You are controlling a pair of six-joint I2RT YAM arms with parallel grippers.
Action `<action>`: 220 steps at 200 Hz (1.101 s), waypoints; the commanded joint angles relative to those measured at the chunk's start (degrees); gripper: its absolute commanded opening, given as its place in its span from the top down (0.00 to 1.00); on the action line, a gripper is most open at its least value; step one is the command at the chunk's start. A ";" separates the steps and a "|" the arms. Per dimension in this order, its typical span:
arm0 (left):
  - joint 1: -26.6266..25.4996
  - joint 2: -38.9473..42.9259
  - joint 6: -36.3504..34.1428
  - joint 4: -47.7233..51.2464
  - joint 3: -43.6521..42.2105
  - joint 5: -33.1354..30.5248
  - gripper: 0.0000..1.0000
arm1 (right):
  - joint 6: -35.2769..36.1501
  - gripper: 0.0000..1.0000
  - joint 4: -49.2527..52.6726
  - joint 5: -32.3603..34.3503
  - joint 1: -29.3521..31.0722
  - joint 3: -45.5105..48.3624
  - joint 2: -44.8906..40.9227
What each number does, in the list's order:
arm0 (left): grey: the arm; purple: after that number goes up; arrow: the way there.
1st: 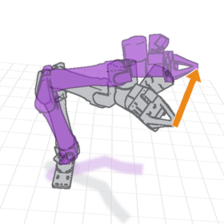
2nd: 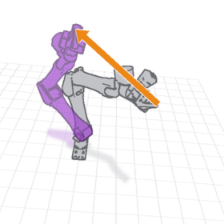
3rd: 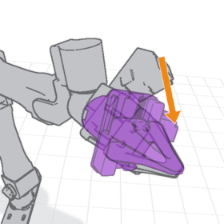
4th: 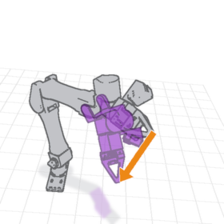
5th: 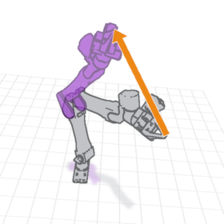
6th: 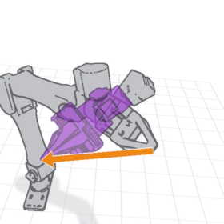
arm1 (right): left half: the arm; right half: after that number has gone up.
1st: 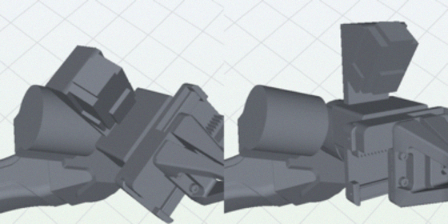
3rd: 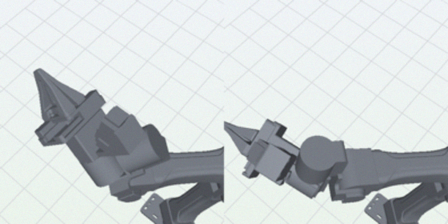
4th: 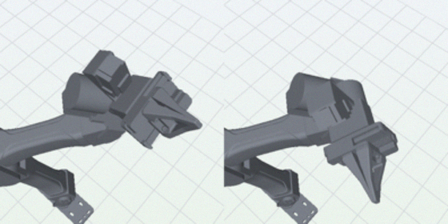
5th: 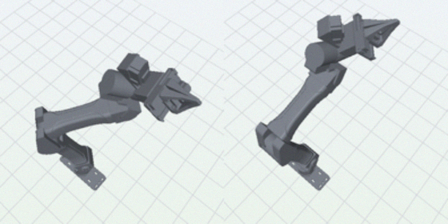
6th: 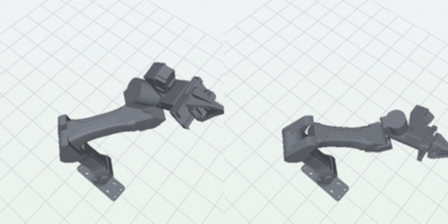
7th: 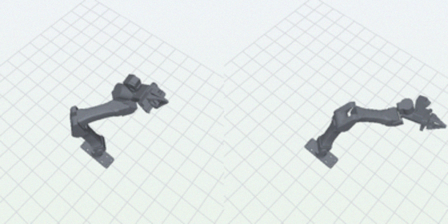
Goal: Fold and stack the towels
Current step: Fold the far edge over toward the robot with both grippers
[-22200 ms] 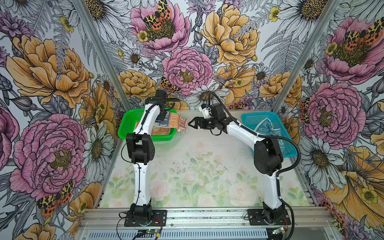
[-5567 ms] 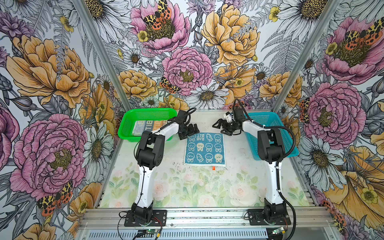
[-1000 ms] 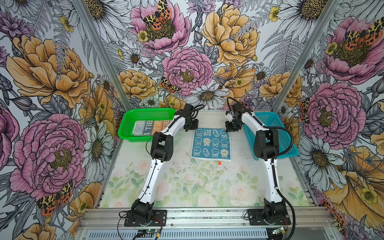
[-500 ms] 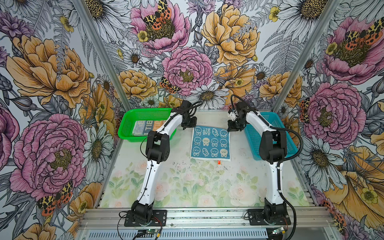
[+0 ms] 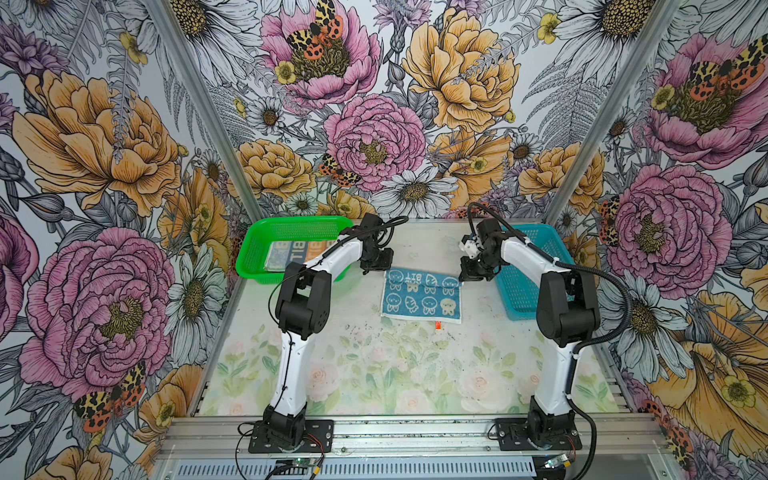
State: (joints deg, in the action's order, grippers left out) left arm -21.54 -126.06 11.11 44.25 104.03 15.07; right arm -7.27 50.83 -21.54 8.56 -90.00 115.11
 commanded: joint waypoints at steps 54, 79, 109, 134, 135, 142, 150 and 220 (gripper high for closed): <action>-0.67 11.79 5.68 -8.03 -15.69 -3.15 1.00 | -3.81 1.00 -3.73 2.78 0.53 11.57 -9.79; -1.12 13.67 7.27 -10.38 -20.65 -2.98 1.00 | -5.40 1.00 -6.05 3.26 1.28 15.97 -10.69; -2.17 15.18 8.37 -11.46 -24.23 -3.49 1.00 | -6.92 1.00 -8.57 3.40 1.80 20.18 -11.56; -2.28 16.37 8.92 -11.47 -25.31 -3.76 1.00 | -7.32 1.00 -8.90 3.76 1.85 21.33 -12.71; -2.28 16.41 8.97 -11.47 -25.34 -3.75 1.00 | -7.32 1.00 -8.90 3.82 1.83 21.39 -12.80; -2.35 16.83 9.14 -11.47 -25.60 -3.56 1.00 | -7.41 1.00 -8.86 4.12 1.89 21.56 -13.40; -2.45 17.35 9.28 -11.47 -26.00 -3.23 1.00 | -7.46 1.00 -8.81 4.21 1.90 21.83 -14.12; -4.00 20.64 10.39 -12.39 -31.38 -3.37 1.00 | -8.73 1.00 -10.38 4.31 3.40 26.93 -17.12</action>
State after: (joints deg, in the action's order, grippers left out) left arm -25.23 -106.13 20.69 32.91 75.02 15.00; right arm -14.59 40.66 -20.80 11.27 -65.82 98.24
